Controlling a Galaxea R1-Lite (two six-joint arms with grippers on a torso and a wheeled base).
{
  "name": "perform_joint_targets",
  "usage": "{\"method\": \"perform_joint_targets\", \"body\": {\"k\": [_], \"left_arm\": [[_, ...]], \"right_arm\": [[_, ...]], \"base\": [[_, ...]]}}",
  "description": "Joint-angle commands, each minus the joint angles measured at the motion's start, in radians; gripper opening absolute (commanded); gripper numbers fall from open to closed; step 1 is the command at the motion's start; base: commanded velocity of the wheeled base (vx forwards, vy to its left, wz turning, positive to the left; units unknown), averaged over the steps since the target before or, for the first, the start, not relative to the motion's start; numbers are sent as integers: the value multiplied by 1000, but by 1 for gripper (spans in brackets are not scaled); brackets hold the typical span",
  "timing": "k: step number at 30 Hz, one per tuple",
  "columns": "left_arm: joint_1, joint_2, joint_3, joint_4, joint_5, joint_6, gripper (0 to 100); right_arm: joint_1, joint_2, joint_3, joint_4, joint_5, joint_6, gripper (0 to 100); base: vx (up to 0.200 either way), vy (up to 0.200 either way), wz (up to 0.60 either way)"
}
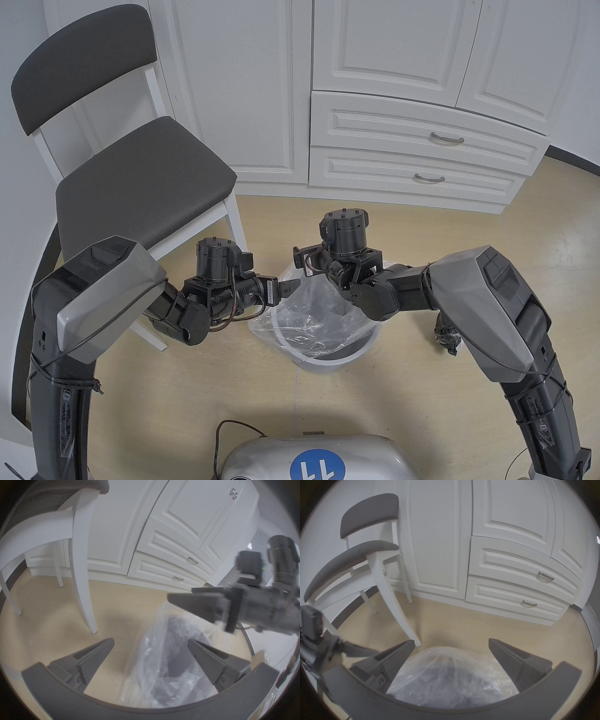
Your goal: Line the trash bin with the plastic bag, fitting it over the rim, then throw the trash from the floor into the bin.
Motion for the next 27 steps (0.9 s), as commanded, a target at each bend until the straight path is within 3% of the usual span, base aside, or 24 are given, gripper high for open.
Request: {"method": "perform_joint_targets", "body": {"k": [1,5,9,13,15,20,27], "left_arm": [[21,165,-196,85,54,2,100],[21,204,-284,137,123,4,100],[21,229,-333,149,152,2,100],[22,251,-374,152,200,-1,100],[30,247,-377,152,215,-3,100],[33,238,-377,151,215,-16,100],[32,211,-354,143,215,-41,100]], "right_arm": [[38,-182,212,94,-3,-39,100],[40,-260,297,231,-7,-63,100],[38,-248,293,248,-55,-112,100],[40,-236,303,261,-81,-189,100],[40,-260,317,340,-82,-244,100],[41,-311,349,515,-107,-247,100],[53,-354,508,528,-133,-243,100]], "base": [[0,0,0],[0,0,0],[0,0,0],[0,0,0],[0,0,0],[0,0,0],[0,0,0]]}}
